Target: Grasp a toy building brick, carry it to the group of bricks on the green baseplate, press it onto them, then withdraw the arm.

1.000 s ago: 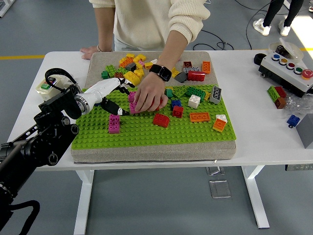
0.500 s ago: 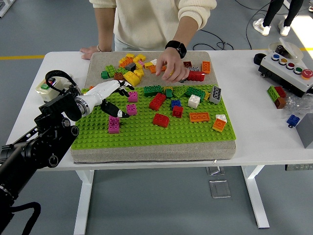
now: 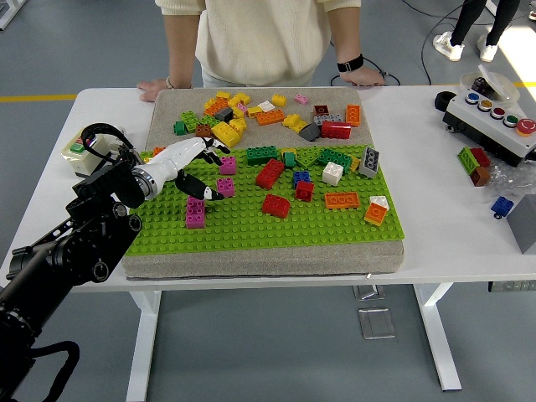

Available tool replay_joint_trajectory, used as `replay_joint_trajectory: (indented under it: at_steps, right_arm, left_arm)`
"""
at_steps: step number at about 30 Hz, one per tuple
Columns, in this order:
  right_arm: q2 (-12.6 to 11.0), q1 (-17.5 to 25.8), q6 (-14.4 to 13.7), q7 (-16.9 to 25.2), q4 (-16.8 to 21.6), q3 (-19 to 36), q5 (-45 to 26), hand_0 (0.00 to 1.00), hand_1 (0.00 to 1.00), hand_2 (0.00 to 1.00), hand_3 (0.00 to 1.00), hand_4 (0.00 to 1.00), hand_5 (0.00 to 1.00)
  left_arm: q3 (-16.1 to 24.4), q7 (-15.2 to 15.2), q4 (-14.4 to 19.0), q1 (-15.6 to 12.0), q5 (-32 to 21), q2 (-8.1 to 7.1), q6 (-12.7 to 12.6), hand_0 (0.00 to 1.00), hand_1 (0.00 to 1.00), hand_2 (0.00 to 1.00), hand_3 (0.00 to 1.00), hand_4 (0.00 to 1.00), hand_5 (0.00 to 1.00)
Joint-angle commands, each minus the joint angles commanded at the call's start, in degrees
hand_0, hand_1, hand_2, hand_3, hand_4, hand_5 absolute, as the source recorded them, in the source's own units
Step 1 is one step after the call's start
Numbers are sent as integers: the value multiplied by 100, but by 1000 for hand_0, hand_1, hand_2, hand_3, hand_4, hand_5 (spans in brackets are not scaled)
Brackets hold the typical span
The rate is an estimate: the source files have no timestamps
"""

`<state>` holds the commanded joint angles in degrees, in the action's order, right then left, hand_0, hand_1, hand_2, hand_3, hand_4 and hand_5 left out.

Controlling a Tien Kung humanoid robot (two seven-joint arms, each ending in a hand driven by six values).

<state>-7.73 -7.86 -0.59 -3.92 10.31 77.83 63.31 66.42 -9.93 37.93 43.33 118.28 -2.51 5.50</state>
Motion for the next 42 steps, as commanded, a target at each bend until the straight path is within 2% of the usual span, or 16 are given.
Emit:
replay_joint_trajectory:
  at_steps: [8, 18, 19, 42]
  right_arm:
    - [1, -9, 1, -8, 0, -50, -5, 752, 674, 724, 653, 910, 494]
    - [13, -10, 1, -11, 0, -99, -7, 751, 674, 724, 653, 910, 494]
    - [13, -10, 2, -13, 0, -100, -6, 751, 674, 724, 654, 910, 494]
    - [14, -28, 9, -13, 0, -92, 2, 751, 674, 724, 653, 909, 493]
  left_arm:
    - [-85, -62, -274, 57, -111, 96, -150, 761, 713, 643, 694, 998, 100]
    - [-137, -101, -438, 48, -167, 161, -270, 761, 710, 636, 673, 990, 99]
    - [-141, -106, -450, 49, -172, 166, -286, 761, 707, 623, 645, 973, 90]
    - [-295, -263, -836, 180, -363, 236, -604, 755, 698, 603, 618, 941, 65]
